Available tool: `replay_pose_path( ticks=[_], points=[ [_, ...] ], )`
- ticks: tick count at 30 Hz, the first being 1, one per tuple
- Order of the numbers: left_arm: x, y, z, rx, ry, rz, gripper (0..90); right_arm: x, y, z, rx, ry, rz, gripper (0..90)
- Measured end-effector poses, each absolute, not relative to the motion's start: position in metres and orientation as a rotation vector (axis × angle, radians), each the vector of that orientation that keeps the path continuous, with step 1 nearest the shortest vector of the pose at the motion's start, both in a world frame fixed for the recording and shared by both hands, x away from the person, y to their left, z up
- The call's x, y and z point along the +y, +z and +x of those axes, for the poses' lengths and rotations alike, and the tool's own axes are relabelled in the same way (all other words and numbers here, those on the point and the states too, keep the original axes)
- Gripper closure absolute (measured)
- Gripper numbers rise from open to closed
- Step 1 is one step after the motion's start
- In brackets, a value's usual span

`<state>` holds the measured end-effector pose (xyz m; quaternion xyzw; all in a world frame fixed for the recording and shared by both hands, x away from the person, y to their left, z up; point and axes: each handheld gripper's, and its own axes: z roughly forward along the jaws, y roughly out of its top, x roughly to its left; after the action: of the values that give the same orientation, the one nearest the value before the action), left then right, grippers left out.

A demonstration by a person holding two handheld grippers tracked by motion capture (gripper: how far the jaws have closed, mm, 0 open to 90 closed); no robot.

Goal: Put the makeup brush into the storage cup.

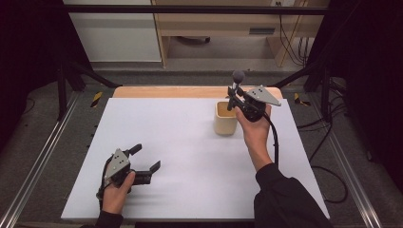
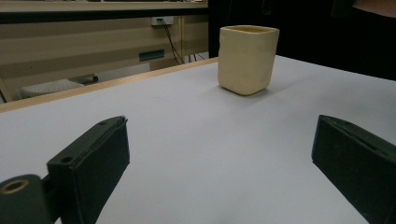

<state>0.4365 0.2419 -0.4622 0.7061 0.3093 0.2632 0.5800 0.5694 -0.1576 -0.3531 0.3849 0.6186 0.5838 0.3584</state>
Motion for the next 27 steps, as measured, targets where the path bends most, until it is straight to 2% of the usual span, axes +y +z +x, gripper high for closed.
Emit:
replay_pose_path(
  ticks=[27],
  points=[
    [0.241,-0.461,0.435,0.702,0.616,1.635,3.9,-0.154,-0.364,0.582,1.630,1.477,1.013,71.9]
  ],
)
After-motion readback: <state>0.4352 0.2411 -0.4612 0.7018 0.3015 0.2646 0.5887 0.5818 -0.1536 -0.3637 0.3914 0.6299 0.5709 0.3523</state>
